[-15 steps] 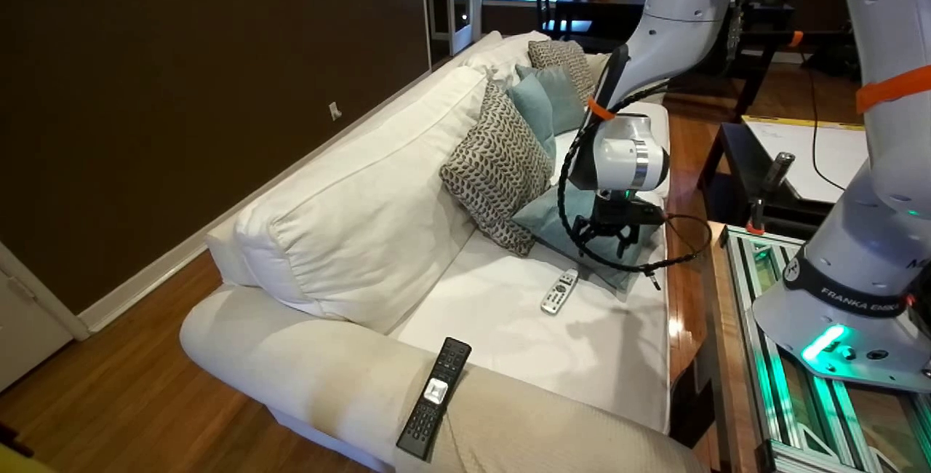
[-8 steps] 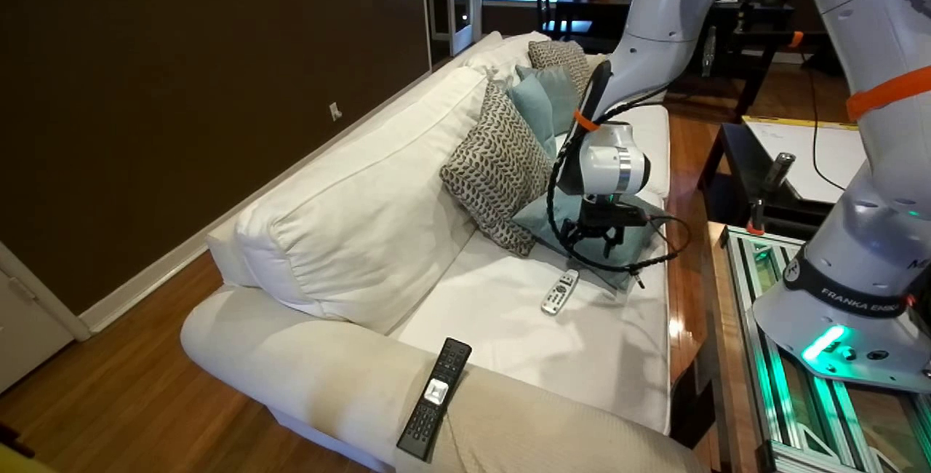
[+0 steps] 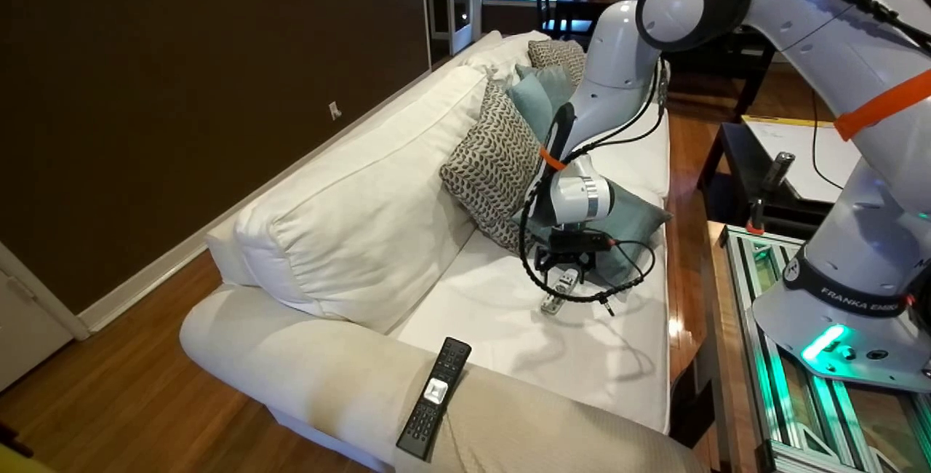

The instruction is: Put the remote on the blue towel

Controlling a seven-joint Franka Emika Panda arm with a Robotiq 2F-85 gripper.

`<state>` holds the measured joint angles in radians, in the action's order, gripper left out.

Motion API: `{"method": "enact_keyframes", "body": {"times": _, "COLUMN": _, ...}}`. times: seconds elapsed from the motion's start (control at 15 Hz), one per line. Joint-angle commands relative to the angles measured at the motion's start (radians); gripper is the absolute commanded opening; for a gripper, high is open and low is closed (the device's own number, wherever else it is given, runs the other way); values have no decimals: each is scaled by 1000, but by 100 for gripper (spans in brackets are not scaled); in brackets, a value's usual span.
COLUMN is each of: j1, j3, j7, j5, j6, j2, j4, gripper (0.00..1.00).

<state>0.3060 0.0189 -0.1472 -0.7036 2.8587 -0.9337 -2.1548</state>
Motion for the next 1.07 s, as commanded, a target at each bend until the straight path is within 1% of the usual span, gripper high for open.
{"method": "enact_keyframes", "body": {"times": 0.0, "j1": -78, "j3": 47, "j7": -126, "j5": 25, "j6": -16, "j2": -88, "j4": 75, "gripper": 100}}
{"method": "enact_keyframes", "body": {"times": 0.2, "j1": -122, "j3": 74, "j7": -192, "j5": 32, "j6": -27, "j2": -133, "j4": 116, "gripper": 100}}
{"method": "enact_keyframes", "body": {"times": 0.53, "j1": -165, "j3": 123, "j7": -272, "j5": 66, "j6": -51, "j2": -198, "j4": 183, "gripper": 100}}
{"method": "enact_keyframes", "body": {"times": 0.8, "j1": -182, "j3": 152, "j7": -324, "j5": 100, "j6": -98, "j2": -236, "j4": 229, "gripper": 100}}
{"method": "enact_keyframes", "body": {"times": 0.87, "j1": -184, "j3": 157, "j7": -334, "j5": 106, "j6": -107, "j2": -242, "j4": 237, "gripper": 99}}
{"method": "enact_keyframes", "body": {"times": 0.93, "j1": -184, "j3": 159, "j7": -340, "j5": 110, "j6": -109, "j2": -247, "j4": 243, "gripper": 74}}
{"method": "enact_keyframes", "body": {"times": 1.0, "j1": -184, "j3": 158, "j7": -344, "j5": 113, "j6": -105, "j2": -247, "j4": 245, "gripper": 74}}
